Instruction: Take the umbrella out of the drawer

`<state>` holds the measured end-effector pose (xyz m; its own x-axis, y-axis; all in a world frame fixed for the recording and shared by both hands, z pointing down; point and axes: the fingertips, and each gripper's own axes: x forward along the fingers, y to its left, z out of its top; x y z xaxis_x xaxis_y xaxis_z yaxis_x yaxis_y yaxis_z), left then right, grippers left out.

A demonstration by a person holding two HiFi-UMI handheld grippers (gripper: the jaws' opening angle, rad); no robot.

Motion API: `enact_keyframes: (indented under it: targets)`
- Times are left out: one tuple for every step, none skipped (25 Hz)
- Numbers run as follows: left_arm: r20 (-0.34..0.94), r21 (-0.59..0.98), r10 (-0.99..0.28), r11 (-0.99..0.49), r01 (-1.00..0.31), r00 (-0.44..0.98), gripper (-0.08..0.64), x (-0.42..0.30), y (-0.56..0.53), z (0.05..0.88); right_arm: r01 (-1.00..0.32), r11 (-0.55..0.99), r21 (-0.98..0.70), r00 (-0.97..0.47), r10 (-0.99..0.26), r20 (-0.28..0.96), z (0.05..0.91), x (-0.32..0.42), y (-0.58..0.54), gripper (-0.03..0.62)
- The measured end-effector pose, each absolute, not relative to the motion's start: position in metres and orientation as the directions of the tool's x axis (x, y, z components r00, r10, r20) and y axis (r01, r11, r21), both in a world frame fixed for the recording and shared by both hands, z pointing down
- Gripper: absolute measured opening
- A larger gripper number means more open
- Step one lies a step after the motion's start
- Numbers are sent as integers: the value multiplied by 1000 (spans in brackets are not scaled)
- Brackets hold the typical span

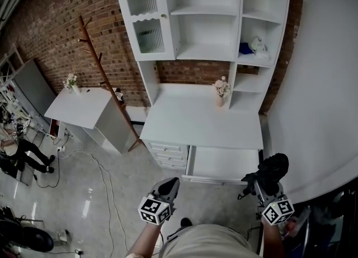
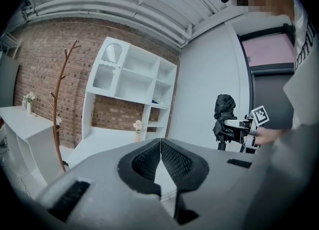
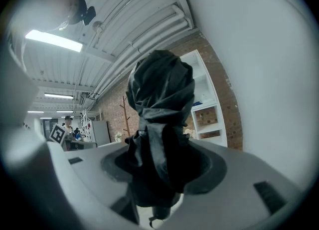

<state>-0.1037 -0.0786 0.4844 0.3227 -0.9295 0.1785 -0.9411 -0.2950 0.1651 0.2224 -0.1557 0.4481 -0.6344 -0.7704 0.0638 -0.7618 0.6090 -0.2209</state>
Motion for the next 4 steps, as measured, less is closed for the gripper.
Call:
enact_keyframes:
  targets:
    - [178,166,-930,-294,-941,322,25,-105,-79,484,-762,609,-221,-634,-770,64,448,221,-157,244]
    - [177,167,-930,-293,-941,321,25,-106,-80,484,-762,609,-221,-634,-770,65,448,221,-158,244]
    - [177,168,-931,-292,-942,320,25,-108,-81,484,-763,608,-220,-634,-771,66,448,220,-158,244]
    - [176,169,-931,-291,-942,319,25,-109,-82,484,-763,608,-219,-633,-771,67,448,219,-159,244]
